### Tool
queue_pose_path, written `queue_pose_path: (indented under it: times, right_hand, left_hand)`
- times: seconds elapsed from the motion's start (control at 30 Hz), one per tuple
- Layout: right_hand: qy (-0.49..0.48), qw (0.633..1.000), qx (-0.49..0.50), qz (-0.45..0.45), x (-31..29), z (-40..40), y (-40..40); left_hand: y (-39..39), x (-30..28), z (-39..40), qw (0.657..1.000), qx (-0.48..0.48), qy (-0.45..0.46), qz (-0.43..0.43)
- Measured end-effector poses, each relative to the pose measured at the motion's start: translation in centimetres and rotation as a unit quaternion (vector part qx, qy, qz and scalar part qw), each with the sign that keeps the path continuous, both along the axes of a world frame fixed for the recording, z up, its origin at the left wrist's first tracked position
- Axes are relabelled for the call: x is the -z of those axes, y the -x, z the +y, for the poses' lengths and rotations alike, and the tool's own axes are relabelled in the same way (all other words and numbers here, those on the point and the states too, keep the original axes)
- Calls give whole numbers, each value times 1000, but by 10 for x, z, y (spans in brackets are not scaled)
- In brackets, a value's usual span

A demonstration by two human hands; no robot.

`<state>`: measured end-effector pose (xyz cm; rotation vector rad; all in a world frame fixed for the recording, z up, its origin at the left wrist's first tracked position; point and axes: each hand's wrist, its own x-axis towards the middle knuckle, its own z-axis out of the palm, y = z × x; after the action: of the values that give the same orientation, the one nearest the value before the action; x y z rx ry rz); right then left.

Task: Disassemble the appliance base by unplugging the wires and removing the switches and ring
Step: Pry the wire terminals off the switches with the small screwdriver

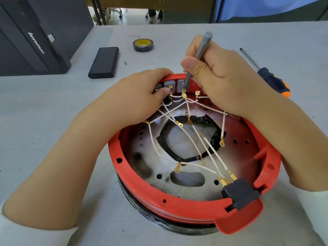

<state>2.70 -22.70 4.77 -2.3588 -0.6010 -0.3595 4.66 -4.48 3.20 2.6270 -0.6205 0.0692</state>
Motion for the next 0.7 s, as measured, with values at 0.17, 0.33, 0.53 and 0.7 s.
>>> queue_pose_path:
  times: [0.17, 0.33, 0.53, 0.7]
  right_hand:
    - [41, 999, 18, 16, 3, -1, -2]
    - [-100, 989, 24, 107, 2, -3, -11]
    - [-129, 980, 41, 146, 1, -3, -17]
    - [-141, 983, 29, 114, 4, -4, -12]
  left_hand:
    - [0, 0, 0, 1000, -2, -3, -2]
    - [0, 0, 1, 1000, -1, -1, 1]
    - [0, -1, 0, 1000, -2, -5, 2]
    - [0, -1, 0, 1000, -7, -7, 2]
